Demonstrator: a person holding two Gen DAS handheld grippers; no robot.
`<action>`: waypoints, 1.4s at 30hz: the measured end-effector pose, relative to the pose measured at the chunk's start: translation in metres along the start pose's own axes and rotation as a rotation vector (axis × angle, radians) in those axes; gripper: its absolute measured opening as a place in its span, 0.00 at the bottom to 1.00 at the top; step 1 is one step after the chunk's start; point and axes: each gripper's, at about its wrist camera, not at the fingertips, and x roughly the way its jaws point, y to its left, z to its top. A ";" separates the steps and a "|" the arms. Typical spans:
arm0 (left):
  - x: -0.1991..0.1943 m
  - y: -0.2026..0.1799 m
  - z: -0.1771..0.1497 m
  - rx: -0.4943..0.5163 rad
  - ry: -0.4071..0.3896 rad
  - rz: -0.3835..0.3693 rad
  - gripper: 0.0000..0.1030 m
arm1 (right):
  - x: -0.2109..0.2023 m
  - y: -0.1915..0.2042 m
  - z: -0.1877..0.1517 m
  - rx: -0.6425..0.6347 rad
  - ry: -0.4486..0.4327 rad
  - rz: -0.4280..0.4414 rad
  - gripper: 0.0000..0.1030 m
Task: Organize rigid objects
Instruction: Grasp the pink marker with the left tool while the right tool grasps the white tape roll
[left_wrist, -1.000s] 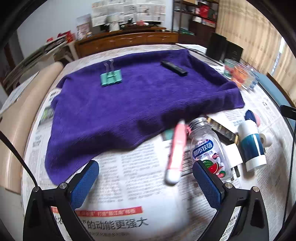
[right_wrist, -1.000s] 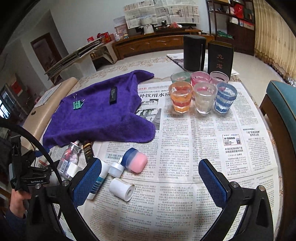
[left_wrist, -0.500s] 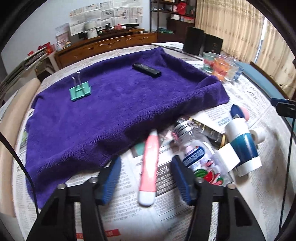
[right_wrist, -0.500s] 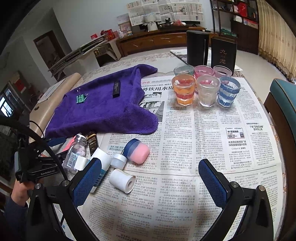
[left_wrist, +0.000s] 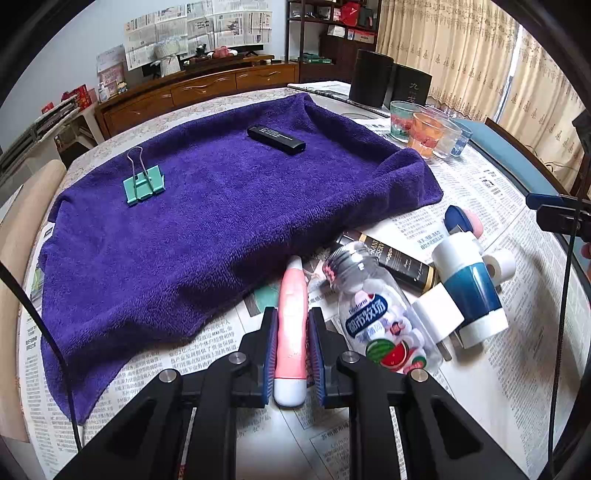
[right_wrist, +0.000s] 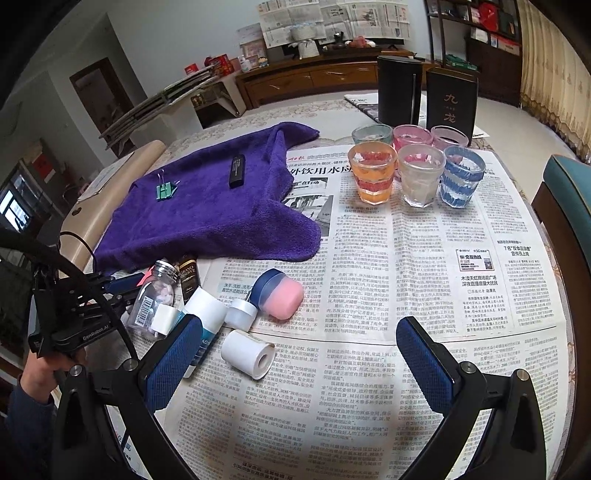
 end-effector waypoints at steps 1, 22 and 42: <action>0.000 -0.001 0.001 0.009 0.002 0.006 0.16 | 0.000 -0.001 0.000 -0.002 -0.002 -0.003 1.00; -0.004 0.005 -0.004 -0.096 0.016 -0.015 0.16 | 0.027 0.027 -0.031 -0.327 0.057 0.056 0.69; -0.006 0.008 -0.006 -0.121 0.019 -0.024 0.16 | 0.039 0.043 -0.039 -0.421 0.059 0.058 0.34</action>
